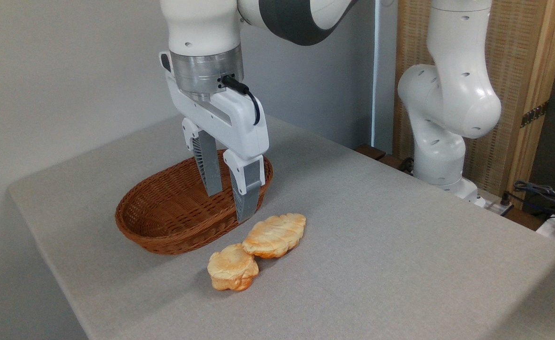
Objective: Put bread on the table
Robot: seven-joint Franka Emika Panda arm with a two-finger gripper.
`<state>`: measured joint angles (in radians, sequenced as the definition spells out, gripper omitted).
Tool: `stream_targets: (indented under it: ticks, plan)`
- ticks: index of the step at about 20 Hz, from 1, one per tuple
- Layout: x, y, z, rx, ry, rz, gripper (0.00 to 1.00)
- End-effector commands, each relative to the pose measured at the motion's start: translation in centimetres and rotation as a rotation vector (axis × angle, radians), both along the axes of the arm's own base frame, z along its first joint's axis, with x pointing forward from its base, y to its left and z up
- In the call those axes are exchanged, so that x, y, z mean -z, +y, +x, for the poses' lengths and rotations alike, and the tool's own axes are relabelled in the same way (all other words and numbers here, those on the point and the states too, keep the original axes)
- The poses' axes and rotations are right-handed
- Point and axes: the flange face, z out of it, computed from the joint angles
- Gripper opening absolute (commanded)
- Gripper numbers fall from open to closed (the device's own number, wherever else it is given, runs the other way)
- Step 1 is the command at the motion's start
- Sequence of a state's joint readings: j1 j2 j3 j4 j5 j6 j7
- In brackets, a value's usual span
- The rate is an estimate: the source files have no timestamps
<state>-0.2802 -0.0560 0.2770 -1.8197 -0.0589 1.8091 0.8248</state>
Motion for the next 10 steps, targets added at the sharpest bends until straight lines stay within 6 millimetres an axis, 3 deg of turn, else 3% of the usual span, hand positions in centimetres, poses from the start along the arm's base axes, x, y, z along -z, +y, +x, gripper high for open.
stream_targets:
  ticks: [1, 10]
  plan:
    - [-0.69, 0.00, -0.44, 0.004, 0.002, -0.023, 1.00]
    - [-0.66, 0.10, -0.78, 0.002, 0.021, -0.024, 1.00]
